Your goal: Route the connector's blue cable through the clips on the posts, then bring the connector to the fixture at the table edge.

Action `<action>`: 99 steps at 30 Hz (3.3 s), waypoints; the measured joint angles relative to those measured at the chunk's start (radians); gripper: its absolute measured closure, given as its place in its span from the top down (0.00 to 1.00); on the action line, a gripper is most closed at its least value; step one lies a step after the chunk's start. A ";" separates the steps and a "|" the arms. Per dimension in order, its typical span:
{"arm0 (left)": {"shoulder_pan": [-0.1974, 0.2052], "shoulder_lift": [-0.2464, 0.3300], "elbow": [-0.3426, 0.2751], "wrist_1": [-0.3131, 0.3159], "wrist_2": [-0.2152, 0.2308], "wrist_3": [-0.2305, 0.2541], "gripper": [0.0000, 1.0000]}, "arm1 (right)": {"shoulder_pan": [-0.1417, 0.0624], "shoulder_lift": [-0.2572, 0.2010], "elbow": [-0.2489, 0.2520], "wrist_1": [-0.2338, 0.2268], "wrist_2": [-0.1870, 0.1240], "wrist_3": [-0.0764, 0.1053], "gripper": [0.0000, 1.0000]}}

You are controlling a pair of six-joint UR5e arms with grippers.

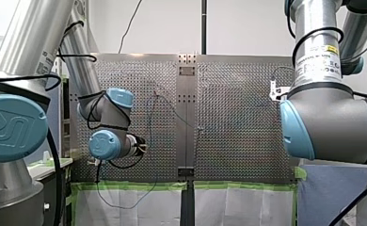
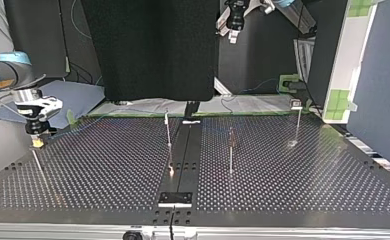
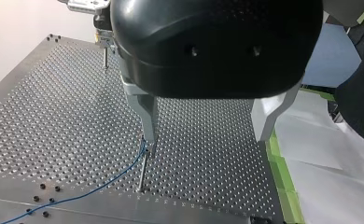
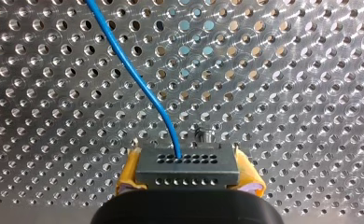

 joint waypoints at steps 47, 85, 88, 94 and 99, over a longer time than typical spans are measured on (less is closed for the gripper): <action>0.004 0.000 0.004 0.009 -0.001 0.023 1.00 | 0.000 0.000 0.000 0.000 0.000 0.000 0.90; 0.004 0.000 0.004 0.009 -0.002 0.023 1.00 | 0.000 0.000 0.000 0.000 0.000 0.000 0.90; 0.004 0.000 0.004 0.009 -0.002 0.023 1.00 | 0.000 0.000 0.000 0.000 0.000 0.000 0.90; 0.004 0.000 0.004 0.009 -0.002 0.023 1.00 | 0.000 0.000 0.000 0.000 0.000 0.000 0.90; 0.004 0.000 0.004 0.009 -0.002 0.023 1.00 | 0.000 0.000 0.000 0.000 0.000 0.000 0.90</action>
